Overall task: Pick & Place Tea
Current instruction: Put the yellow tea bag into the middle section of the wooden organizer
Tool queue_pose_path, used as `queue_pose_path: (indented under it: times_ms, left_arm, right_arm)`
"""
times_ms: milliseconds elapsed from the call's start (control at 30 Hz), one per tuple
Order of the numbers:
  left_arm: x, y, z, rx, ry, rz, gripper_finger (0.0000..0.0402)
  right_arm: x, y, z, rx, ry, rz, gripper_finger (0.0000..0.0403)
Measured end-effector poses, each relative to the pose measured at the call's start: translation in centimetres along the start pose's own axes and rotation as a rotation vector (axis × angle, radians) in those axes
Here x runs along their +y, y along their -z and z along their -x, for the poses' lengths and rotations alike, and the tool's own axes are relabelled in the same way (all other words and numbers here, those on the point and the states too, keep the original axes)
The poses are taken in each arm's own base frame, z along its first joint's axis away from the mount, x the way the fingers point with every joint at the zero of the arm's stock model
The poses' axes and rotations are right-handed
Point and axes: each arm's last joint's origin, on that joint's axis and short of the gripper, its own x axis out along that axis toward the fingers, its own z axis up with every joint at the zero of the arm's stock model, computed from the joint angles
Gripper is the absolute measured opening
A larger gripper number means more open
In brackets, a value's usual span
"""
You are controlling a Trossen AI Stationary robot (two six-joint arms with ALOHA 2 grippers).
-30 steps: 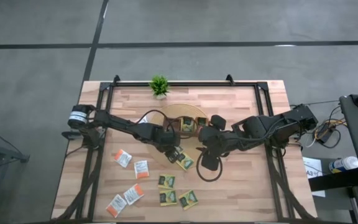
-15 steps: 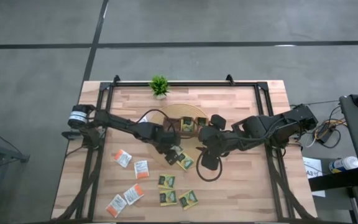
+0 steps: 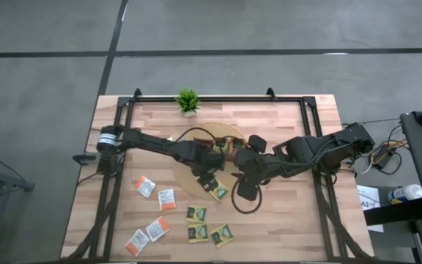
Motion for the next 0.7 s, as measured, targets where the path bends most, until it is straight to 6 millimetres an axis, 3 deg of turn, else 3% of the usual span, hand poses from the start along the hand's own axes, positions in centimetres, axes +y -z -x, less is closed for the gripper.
queue_pose_path:
  times_ms: [267, 700]
  left_arm:
    - [0.6, 0.5, -2.7, 0.107, -0.077, 0.004, 0.0222]
    - [1.4, 1.2, -4.8, 0.087, -0.044, 0.037, 0.0220]
  right_arm:
    - [0.0, 0.0, 0.0, 0.001, -0.001, 0.000, 0.0219]
    - [0.0, 0.0, 0.0, 0.004, -0.001, 0.006, 0.0219]
